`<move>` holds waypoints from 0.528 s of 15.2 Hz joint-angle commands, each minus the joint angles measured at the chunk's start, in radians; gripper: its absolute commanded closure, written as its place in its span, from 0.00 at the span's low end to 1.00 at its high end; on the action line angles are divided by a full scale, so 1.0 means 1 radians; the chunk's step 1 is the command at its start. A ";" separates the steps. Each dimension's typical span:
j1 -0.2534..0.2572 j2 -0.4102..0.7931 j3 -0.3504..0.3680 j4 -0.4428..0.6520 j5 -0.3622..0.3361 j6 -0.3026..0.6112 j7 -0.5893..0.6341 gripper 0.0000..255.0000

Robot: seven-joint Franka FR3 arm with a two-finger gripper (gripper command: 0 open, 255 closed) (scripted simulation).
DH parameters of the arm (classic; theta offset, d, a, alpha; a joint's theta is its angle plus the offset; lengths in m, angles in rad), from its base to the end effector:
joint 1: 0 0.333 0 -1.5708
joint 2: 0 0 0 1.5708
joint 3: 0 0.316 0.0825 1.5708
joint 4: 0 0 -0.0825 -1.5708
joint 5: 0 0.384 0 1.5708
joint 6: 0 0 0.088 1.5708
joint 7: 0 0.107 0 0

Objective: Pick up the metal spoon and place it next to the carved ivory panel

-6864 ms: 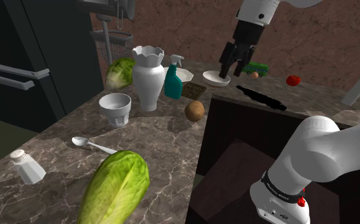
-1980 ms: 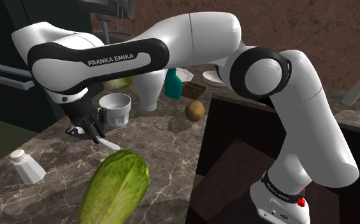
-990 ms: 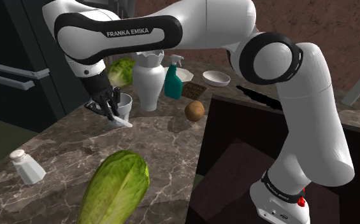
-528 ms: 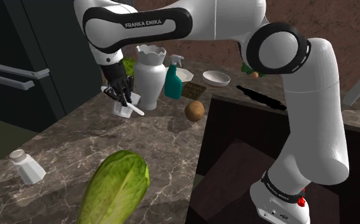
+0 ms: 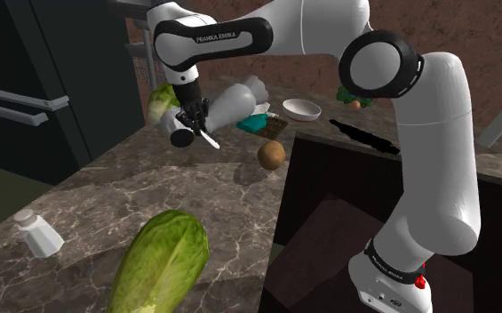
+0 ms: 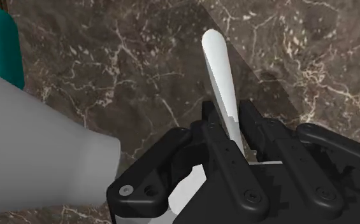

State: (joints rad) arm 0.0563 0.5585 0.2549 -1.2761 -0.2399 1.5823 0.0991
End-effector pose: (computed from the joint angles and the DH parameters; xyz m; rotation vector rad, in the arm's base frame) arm 0.6721 0.1502 0.4200 2.9605 0.3298 -0.3143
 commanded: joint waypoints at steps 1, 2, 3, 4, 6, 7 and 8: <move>-0.025 0.017 -0.012 0.031 -0.006 -0.009 -0.042 1.00; -0.038 0.023 -0.018 0.041 -0.008 -0.010 -0.061 1.00; -0.051 0.030 -0.024 0.053 -0.011 -0.012 -0.081 1.00; -0.063 0.038 -0.030 0.067 -0.013 -0.014 -0.100 1.00; -0.087 0.058 -0.042 0.101 -0.019 -0.022 -0.139 1.00; -0.099 0.070 -0.048 0.121 -0.021 -0.027 -0.159 1.00; -0.111 0.084 -0.054 0.144 -0.024 -0.032 -0.179 1.00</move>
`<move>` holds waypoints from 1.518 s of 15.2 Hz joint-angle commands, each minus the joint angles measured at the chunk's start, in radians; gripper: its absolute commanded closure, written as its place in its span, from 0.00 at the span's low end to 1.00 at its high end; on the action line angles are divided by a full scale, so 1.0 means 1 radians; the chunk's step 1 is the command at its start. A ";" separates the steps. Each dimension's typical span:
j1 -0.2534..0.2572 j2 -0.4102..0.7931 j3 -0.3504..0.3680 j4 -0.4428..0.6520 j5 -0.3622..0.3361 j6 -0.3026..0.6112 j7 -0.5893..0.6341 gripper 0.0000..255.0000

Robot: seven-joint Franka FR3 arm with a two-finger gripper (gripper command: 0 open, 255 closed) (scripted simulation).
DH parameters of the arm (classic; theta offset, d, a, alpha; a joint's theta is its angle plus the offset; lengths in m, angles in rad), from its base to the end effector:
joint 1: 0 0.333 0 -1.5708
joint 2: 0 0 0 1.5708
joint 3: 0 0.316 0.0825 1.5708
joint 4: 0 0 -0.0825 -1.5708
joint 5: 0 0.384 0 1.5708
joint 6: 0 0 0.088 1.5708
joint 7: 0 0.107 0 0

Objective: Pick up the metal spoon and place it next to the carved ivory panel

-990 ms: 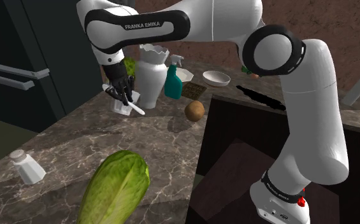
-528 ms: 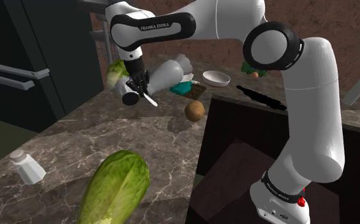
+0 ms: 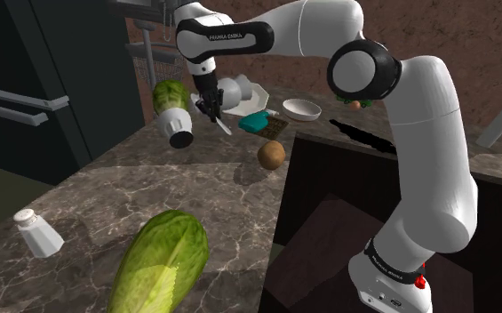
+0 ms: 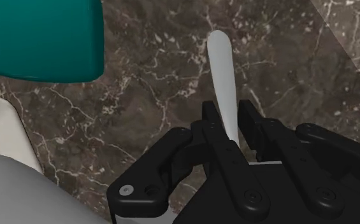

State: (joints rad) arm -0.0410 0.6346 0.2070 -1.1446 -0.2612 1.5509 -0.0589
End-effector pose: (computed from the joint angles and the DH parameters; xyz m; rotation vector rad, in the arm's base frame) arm 0.7072 0.0504 0.4225 2.9608 0.3301 -0.3141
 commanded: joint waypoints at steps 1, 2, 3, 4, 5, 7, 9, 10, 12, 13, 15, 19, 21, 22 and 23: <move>-0.025 0.023 -0.012 0.038 -0.005 -0.008 -0.041 1.00; -0.034 0.037 -0.016 0.061 -0.007 -0.014 -0.058 1.00; -0.035 0.036 -0.016 0.047 -0.008 -0.001 -0.055 1.00; -0.036 0.036 -0.016 0.033 -0.008 0.012 -0.053 1.00; -0.038 0.036 -0.016 0.020 -0.008 0.026 -0.050 1.00; -0.040 0.038 -0.016 -0.005 -0.009 0.051 -0.046 1.00; -0.042 0.040 -0.017 -0.028 -0.010 0.076 -0.041 1.00; -0.043 0.042 -0.017 -0.039 -0.011 0.088 -0.039 1.00; -0.044 0.046 -0.017 -0.058 -0.012 0.111 -0.035 1.00; -0.045 0.049 -0.017 -0.068 -0.013 0.123 -0.033 1.00; -0.046 0.054 -0.018 -0.085 -0.014 0.145 -0.029 1.00; -0.047 0.059 -0.019 -0.097 -0.016 0.162 -0.025 1.00; -0.047 0.059 -0.019 -0.097 -0.016 0.162 -0.025 1.00; -0.047 0.059 -0.019 -0.097 -0.016 0.162 -0.025 1.00; -0.047 0.059 -0.019 -0.097 -0.016 0.162 -0.025 1.00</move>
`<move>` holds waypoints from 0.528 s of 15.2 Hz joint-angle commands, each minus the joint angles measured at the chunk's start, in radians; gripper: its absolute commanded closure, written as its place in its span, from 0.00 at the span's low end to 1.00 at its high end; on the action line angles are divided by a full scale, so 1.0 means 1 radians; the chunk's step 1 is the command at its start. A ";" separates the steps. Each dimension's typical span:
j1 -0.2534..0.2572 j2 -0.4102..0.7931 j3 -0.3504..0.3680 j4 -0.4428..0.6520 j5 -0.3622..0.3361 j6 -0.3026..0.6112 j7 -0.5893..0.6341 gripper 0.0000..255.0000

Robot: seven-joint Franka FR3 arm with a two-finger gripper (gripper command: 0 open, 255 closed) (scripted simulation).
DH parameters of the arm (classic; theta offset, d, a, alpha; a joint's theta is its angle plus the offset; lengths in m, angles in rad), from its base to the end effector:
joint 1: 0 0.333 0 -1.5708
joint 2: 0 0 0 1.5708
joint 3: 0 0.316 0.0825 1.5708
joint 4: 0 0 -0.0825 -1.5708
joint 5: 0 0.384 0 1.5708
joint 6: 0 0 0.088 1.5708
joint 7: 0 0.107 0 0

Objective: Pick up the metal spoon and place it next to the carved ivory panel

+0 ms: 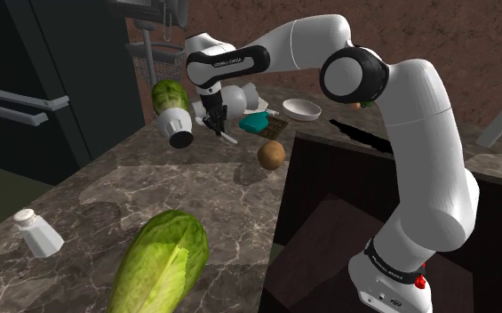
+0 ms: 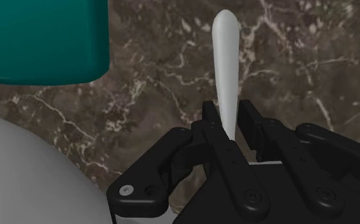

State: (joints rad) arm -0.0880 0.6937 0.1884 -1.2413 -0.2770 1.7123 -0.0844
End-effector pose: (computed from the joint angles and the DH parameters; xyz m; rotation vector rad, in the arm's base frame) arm 0.7174 0.0139 0.3462 2.9602 0.3316 -0.3139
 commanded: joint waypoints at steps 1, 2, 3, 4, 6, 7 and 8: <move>0.000 0.000 0.000 0.000 0.000 0.000 0.000 1.00; 0.000 0.000 0.000 0.000 0.000 0.000 0.000 0.00; 0.000 0.000 0.000 0.000 0.000 0.000 0.000 0.00; 0.000 0.000 0.000 0.000 0.000 0.000 0.000 0.00; 0.000 0.000 0.000 0.000 0.000 0.000 0.000 0.00; 0.000 0.000 0.000 0.000 0.000 0.000 0.000 0.00; 0.006 0.004 0.001 0.039 0.002 -0.035 -0.003 0.00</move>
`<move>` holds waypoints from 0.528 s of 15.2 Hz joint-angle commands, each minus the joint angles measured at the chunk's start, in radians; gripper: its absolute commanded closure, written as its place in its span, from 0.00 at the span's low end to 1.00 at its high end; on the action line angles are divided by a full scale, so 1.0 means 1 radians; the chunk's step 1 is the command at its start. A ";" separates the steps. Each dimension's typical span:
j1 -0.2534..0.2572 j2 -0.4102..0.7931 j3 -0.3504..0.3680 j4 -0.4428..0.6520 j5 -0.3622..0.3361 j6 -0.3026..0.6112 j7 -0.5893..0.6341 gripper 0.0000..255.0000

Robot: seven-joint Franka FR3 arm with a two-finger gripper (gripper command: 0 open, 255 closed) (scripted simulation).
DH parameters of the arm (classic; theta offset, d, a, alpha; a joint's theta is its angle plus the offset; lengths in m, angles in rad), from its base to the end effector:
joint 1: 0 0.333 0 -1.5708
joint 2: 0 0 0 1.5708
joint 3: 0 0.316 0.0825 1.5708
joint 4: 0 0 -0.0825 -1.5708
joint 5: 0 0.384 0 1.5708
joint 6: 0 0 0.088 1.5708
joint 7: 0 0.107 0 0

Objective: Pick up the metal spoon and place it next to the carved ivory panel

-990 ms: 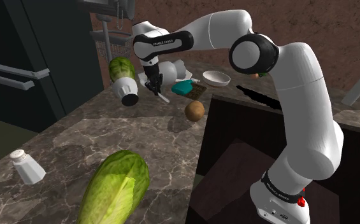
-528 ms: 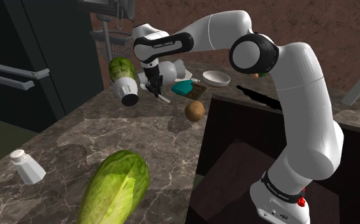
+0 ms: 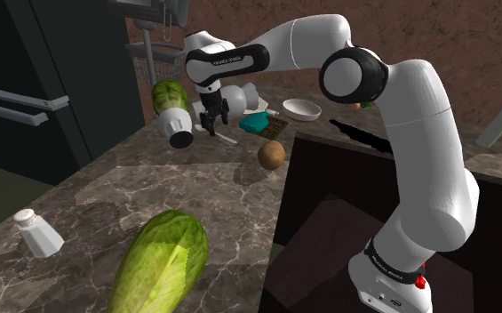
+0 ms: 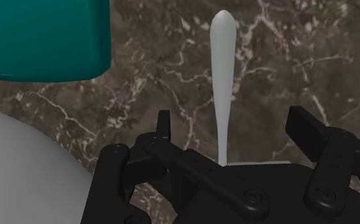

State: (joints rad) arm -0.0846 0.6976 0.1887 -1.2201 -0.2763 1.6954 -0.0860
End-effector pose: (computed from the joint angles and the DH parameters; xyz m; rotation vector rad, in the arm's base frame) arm 0.7191 0.0152 0.3519 2.9604 0.3317 -0.3134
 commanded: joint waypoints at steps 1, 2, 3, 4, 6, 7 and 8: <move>0.009 0.006 0.001 0.061 0.002 -0.055 -0.006 0.00; 0.017 0.016 0.001 0.109 0.002 -0.093 -0.010 0.00; 0.023 0.025 0.001 0.151 0.002 -0.125 -0.013 0.00; 0.023 0.025 0.001 0.151 0.003 -0.125 -0.013 0.00; 0.023 0.025 0.001 0.151 0.003 -0.125 -0.013 0.00; 0.023 0.025 0.001 0.151 0.003 -0.125 -0.013 0.00; 0.023 0.025 0.001 0.151 0.003 -0.125 -0.013 0.00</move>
State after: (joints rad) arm -0.0615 0.7224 0.1893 -1.0705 -0.2738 1.5719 -0.0995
